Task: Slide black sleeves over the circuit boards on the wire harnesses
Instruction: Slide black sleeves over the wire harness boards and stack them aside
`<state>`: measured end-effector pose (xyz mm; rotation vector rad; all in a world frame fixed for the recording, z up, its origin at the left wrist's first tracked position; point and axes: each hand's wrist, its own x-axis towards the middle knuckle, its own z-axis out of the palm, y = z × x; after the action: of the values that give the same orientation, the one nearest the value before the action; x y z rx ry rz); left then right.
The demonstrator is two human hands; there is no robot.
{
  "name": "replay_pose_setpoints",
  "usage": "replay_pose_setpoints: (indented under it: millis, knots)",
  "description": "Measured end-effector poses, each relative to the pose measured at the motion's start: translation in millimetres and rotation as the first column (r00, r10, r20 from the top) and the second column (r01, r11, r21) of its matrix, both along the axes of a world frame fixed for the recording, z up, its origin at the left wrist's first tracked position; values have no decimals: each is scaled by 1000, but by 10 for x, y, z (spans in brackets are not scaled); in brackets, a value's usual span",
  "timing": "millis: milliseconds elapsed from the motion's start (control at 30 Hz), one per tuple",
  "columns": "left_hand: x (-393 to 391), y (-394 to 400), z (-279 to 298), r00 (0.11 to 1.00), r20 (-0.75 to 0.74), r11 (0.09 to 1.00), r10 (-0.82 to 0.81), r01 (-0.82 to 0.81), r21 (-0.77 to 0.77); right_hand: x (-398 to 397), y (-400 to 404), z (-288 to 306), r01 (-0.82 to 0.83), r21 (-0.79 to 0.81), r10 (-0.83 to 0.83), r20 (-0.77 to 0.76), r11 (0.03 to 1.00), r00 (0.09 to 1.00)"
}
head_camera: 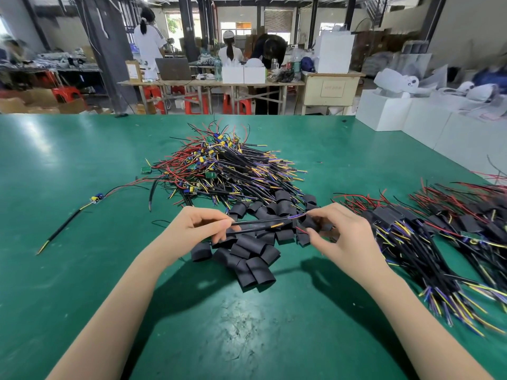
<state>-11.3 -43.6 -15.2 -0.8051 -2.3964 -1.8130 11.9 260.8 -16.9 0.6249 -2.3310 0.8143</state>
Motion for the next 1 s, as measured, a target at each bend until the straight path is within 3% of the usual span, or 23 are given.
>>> replay_pose_setpoints:
  millis: [267, 467, 767, 1000]
  knots:
    - [2, -74, 10, 999, 28, 998, 28, -27, -48, 25, -8, 29, -34, -22, 33, -13, 999, 999]
    - [45, -3, 39, 1000, 6, 994, -21, 21, -105, 48, -25, 65, -3, 225, 31, -119, 974, 992]
    - [68, 82, -10, 998, 35, 989, -58, 62, -137, 28, -79, 14, -10, 416, 82, -157, 909, 984]
    - [72, 101, 10, 1000, 8, 979, -5, 7, -203, 41, -88, 19, -24, 364, 53, -71, 931, 996]
